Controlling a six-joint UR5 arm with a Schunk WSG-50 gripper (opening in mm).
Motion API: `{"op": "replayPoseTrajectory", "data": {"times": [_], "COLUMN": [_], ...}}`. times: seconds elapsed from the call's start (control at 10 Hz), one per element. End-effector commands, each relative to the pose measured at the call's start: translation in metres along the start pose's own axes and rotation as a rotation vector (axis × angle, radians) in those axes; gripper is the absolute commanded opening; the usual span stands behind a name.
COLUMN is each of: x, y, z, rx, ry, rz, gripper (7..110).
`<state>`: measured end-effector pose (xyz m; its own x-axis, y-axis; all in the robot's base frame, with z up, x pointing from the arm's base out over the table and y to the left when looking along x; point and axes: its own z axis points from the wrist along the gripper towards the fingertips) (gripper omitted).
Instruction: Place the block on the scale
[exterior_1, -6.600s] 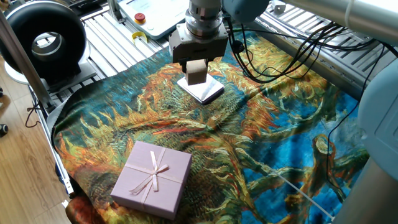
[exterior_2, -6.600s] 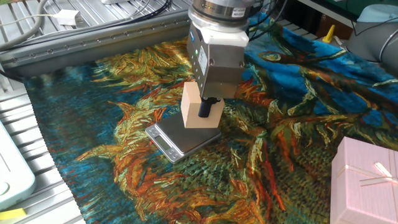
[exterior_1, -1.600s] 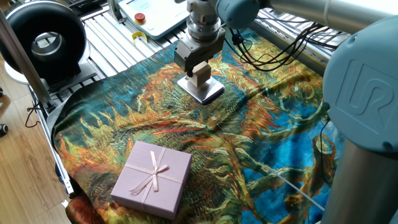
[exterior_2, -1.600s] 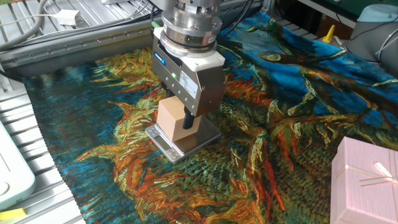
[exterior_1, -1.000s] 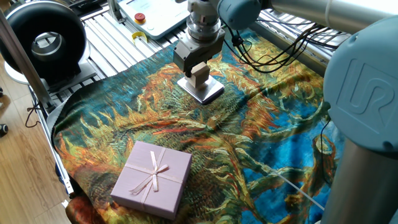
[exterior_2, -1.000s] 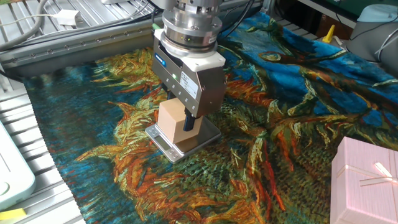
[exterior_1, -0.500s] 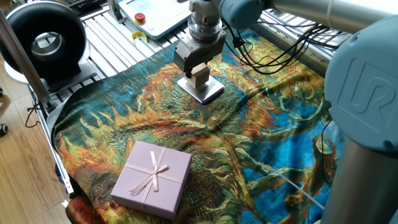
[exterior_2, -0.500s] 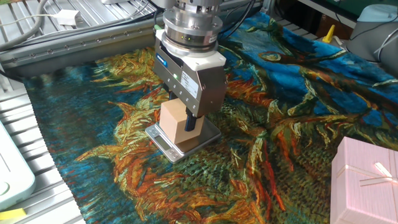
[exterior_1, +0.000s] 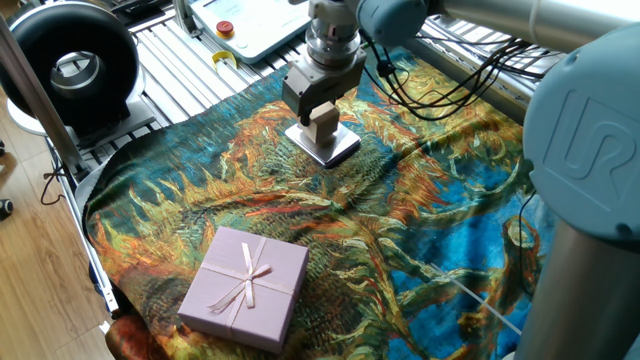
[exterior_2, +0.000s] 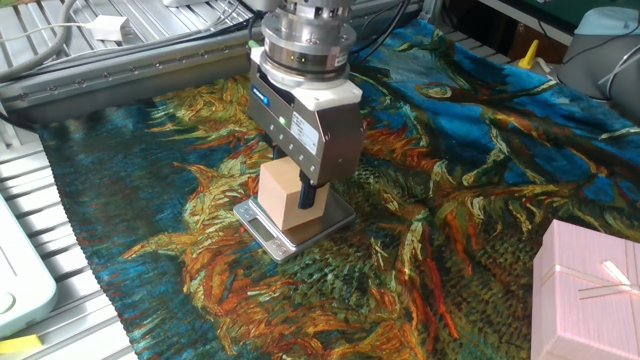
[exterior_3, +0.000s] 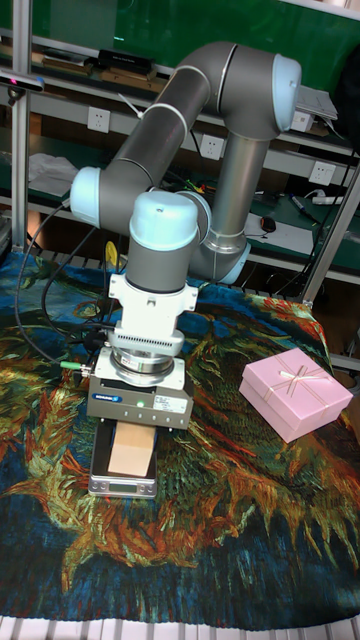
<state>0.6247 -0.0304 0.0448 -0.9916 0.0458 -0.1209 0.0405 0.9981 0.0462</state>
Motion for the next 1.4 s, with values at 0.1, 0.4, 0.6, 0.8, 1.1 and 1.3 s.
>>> {"op": "replayPoseTrajectory", "data": {"times": [0.1, 0.4, 0.6, 0.8, 1.1, 1.3], "x": [0.0, 0.0, 0.001, 0.002, 0.001, 0.001], "y": [-0.001, -0.006, -0.006, 0.0, 0.009, 0.01], "z": [-0.001, 0.003, 0.004, 0.004, 0.005, 0.006], "rx": [-0.013, 0.003, 0.007, -0.018, -0.054, -0.057], "ry": [0.001, 0.0, 0.006, 0.012, 0.008, 0.008], "rz": [0.008, 0.006, -0.005, -0.034, -0.05, -0.049], "gripper": [7, 7, 7, 7, 7, 7]}}
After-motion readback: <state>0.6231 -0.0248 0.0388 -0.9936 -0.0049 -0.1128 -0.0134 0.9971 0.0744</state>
